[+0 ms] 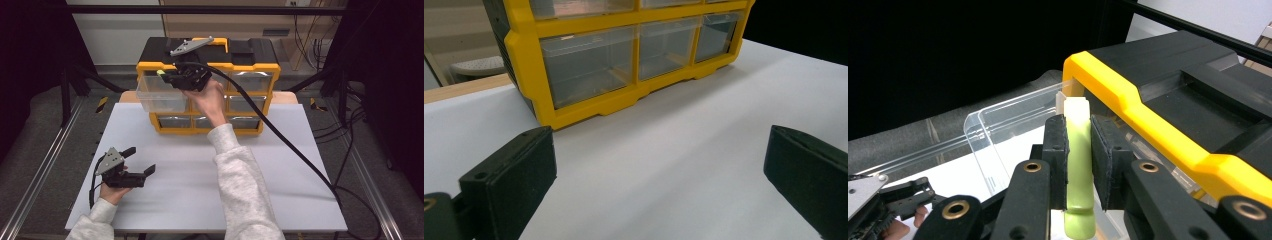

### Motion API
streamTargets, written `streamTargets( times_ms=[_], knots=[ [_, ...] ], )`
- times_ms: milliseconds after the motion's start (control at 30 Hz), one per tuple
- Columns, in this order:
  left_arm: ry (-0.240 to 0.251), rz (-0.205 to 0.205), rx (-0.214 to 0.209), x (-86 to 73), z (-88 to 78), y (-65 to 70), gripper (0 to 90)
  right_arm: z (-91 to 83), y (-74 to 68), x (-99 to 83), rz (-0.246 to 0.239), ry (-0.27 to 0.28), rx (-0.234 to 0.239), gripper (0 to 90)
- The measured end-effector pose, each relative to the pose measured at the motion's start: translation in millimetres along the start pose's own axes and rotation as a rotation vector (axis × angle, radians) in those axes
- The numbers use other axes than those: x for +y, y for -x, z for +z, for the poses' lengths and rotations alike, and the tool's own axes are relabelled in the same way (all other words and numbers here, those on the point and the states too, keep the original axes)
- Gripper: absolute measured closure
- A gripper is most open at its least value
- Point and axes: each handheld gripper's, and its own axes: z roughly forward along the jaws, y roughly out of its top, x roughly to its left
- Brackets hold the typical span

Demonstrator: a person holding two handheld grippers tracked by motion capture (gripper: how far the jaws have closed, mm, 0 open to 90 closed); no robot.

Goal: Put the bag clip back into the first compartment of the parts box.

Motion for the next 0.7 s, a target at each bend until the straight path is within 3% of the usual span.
streamTargets(
  times_ms=[700],
  knots=[
    [0.002,0.000,0.001,0.2,-0.3,-0.2,0.2,10.2,-1.8,-9.6,-0.009,-0.064,-0.015,78.0]
  ],
)
